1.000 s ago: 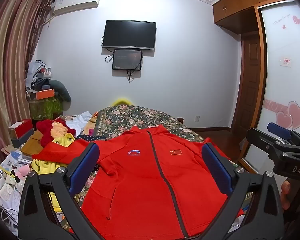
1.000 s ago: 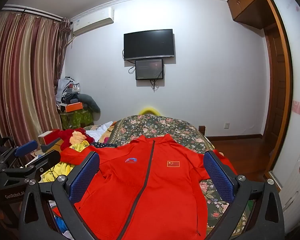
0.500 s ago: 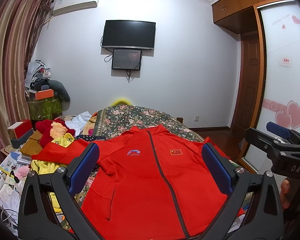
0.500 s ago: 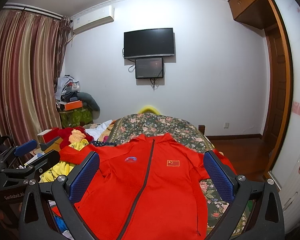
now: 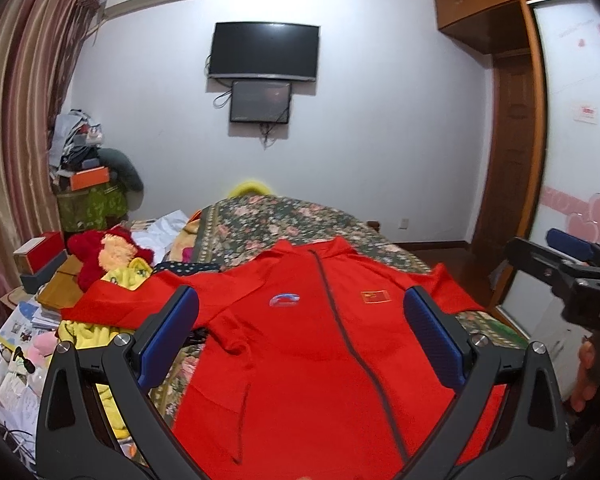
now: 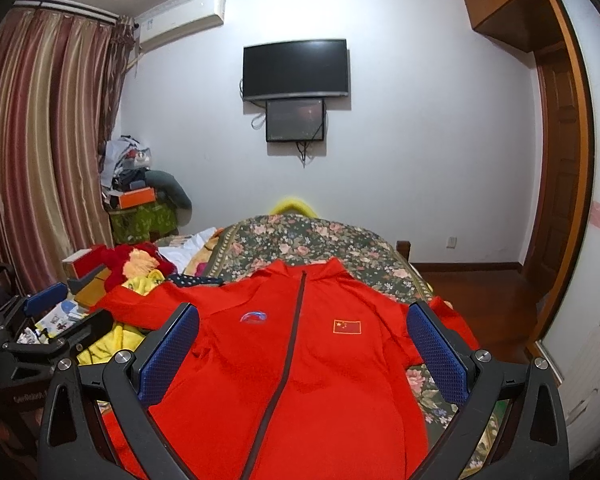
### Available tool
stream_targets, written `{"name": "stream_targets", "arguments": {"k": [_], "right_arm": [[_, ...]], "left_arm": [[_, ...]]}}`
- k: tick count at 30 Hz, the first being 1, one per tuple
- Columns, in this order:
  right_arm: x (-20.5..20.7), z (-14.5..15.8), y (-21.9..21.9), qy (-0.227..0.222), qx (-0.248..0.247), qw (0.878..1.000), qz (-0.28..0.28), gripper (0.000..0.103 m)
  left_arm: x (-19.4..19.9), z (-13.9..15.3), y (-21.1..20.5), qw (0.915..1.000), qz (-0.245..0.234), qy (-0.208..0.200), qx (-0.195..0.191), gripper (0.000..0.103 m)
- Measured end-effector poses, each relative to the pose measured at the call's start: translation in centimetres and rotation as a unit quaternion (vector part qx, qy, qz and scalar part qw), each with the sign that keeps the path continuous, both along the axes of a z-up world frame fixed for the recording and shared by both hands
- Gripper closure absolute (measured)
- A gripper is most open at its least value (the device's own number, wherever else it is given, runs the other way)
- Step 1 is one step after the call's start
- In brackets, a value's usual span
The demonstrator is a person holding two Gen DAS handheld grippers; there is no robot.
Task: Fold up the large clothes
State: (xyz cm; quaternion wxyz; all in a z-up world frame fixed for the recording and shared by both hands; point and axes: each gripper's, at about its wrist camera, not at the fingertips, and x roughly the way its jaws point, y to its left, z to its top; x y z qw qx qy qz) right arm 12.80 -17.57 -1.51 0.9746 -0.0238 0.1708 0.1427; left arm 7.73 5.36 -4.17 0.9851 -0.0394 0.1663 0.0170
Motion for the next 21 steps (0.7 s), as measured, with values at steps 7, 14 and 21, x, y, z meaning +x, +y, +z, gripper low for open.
{"name": "stream_targets", "arguments": {"k": [7,14,21], "right_arm": [[7.7,-2.1,3.1,0.027,-0.024,0.999,-0.005,0.0],[16.8,-6.1,6.2,0.071,-0.059,0.996,-0.012,0.0],[24.6,-11.9,9.4,0.14,-0.094,0.986,0.003,0.0]], "left_arm": [[5.7,-1.8,7.3,0.9985,0.048,0.026,-0.005,0.0],[11.9,-6.8,16.7,0.9893,0.106,0.098,-0.019,0.0],[15.5,-14.4,25.2,0.9719,0.119,0.173,-0.105,0.0]]}}
